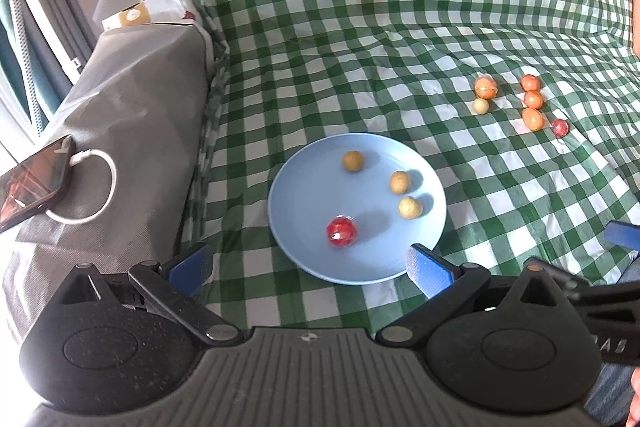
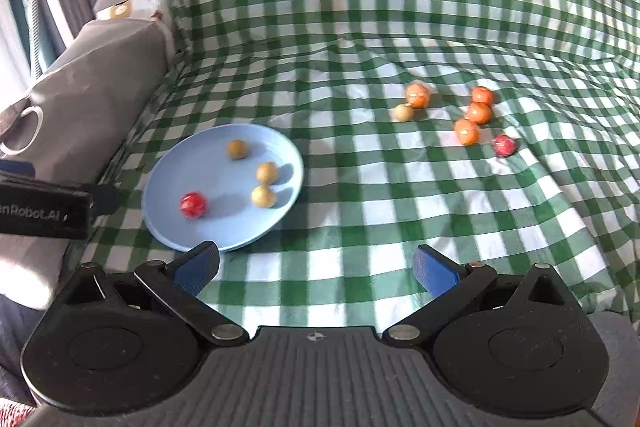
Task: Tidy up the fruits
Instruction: 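Grasp an orange fruit with the left gripper while the right gripper grasps another orange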
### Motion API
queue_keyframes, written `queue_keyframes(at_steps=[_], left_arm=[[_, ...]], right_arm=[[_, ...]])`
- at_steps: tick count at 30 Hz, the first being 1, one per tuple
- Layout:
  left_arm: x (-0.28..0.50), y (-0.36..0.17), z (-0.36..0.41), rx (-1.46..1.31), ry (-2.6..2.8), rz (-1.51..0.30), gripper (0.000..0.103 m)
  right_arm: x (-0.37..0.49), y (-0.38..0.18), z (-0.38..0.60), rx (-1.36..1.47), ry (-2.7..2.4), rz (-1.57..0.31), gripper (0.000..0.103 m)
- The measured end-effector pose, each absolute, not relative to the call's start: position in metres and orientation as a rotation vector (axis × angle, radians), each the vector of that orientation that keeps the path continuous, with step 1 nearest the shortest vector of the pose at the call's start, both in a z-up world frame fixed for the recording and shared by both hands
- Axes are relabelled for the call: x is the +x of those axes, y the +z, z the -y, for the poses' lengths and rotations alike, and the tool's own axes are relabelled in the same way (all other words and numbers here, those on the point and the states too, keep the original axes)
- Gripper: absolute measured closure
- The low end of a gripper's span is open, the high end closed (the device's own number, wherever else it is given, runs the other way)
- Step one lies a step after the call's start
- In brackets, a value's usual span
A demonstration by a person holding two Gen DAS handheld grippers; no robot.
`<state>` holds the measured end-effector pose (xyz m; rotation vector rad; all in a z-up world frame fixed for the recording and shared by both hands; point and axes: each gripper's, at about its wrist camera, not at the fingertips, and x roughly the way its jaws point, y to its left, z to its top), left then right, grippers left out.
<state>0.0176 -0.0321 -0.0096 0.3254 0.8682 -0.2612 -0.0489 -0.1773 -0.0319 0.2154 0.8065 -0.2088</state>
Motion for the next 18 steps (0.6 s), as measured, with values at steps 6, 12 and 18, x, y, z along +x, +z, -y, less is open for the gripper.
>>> queue_keyframes(at_steps=[6,12,18], left_arm=[[0.033,-0.008,0.062,0.343,-0.284,-0.86,0.0],[0.06,-0.009,0.106,0.36,-0.32,-0.845,0.0],[0.1,-0.021,0.164,0.4,-0.364,-0.849,0.0]], right_arm=[[-0.044,-0.036,0.213,0.244,-0.281,-0.785,0.001],[-0.034,-0.042,0.255,0.242,-0.362,-0.761,0.001],[-0.014,-0.052,0.306,0.249,-0.442,-0.716,0.001]])
